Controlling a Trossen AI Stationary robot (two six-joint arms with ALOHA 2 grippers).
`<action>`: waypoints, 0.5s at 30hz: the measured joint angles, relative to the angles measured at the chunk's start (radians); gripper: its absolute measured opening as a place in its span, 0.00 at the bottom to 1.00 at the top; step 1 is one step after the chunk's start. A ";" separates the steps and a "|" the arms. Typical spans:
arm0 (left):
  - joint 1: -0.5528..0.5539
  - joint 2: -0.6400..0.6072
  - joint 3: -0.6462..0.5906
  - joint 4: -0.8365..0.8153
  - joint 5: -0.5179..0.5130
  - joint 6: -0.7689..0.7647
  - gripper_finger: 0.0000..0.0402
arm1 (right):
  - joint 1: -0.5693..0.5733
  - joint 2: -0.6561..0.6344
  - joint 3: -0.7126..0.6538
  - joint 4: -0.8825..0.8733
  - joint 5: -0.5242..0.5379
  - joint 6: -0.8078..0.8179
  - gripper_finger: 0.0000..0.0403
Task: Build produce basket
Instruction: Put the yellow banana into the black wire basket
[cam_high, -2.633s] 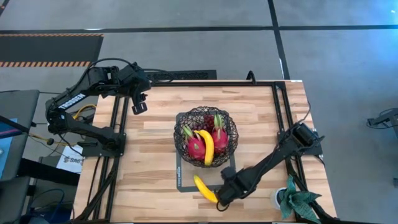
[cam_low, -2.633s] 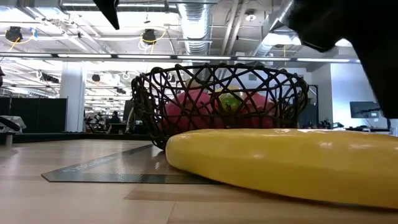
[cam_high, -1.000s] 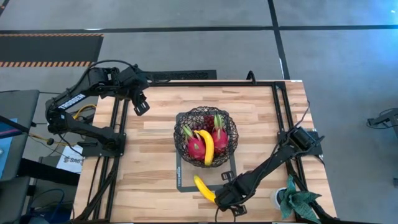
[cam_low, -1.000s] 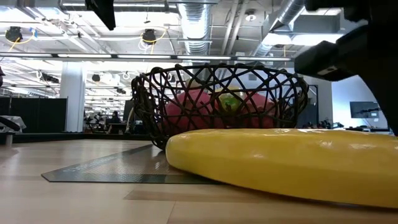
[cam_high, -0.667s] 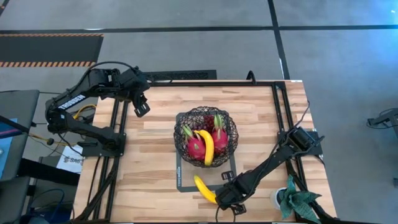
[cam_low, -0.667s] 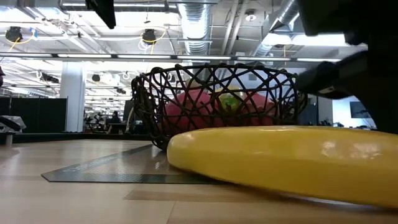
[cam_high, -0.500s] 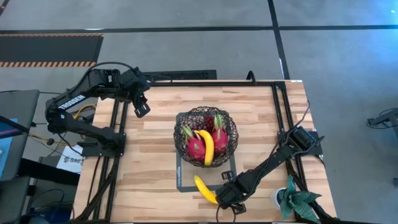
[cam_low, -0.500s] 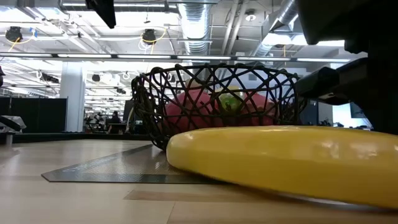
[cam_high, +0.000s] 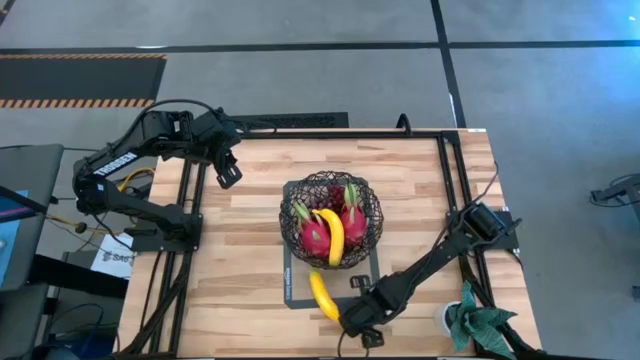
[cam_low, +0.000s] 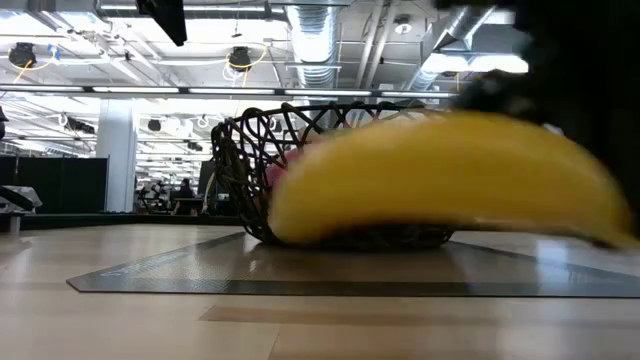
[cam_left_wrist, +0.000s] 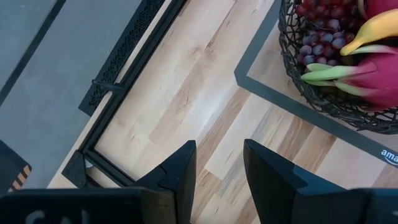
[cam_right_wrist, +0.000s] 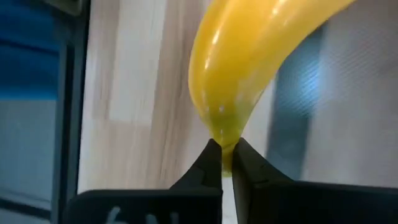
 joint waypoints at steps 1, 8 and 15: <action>0.000 0.000 0.000 0.000 0.000 0.000 0.30 | -0.004 0.000 0.025 -0.018 0.008 0.001 0.04; 0.000 0.000 0.000 0.000 0.000 0.004 0.30 | -0.046 0.000 0.351 -0.224 0.125 -0.040 0.01; 0.001 0.000 0.000 -0.001 0.000 0.007 0.30 | -0.095 -0.002 0.756 -0.419 0.422 -0.148 0.00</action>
